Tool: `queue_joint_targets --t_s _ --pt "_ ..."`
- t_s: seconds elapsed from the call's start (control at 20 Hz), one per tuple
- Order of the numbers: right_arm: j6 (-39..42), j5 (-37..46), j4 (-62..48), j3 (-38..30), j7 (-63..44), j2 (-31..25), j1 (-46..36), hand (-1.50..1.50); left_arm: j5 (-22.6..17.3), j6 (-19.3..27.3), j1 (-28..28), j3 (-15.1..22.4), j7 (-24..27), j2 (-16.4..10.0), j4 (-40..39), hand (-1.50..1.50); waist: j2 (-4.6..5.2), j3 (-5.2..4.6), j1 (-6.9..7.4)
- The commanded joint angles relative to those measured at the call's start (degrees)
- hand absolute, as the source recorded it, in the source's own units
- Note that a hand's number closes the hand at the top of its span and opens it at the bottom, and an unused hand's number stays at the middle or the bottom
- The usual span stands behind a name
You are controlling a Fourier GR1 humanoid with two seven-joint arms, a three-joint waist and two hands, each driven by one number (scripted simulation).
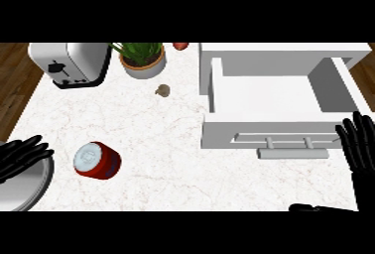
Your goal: Pick up the can, place it into the drawer and close the drawer
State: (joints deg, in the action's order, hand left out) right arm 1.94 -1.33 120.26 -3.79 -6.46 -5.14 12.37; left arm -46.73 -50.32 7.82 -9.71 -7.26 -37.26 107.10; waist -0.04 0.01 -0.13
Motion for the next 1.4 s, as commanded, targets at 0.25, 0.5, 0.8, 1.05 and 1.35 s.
queue_joint_targets --t_s 0.25,0.5,0.8,1.05,1.35 --pt "3.99 -4.69 -0.92 -5.8 -0.74 -2.51 -0.34 -1.5 11.06 -3.51 -4.92 -0.69 0.62 10.15 -7.13 -1.5 0.02 -0.02 -0.01" --pt "5.29 -3.48 -1.97 -6.18 3.98 -0.66 2.67 -1.5 11.59 -3.5 -8.88 -1.24 -2.0 10.09 -9.48 -1.5 0.02 0.0 -0.1" --pt "4.72 -1.79 -3.38 -5.43 2.71 -0.11 -0.64 -1.5 25.89 -8.9 -10.4 -2.16 6.21 17.48 -17.02 -1.5 0.06 -0.03 -0.04" --pt "7.69 -4.2 -0.32 -8.27 3.57 -0.27 4.26 -1.5 28.78 -9.65 -8.21 -3.26 8.79 17.53 -17.05 -1.5 -0.01 -0.01 -0.02" --pt "7.59 -2.51 -9.95 -8.59 7.63 -0.16 -1.95 -1.5 40.79 -7.92 -13.39 -2.86 17.98 20.68 -26.01 -1.5 0.11 -0.03 -0.05"
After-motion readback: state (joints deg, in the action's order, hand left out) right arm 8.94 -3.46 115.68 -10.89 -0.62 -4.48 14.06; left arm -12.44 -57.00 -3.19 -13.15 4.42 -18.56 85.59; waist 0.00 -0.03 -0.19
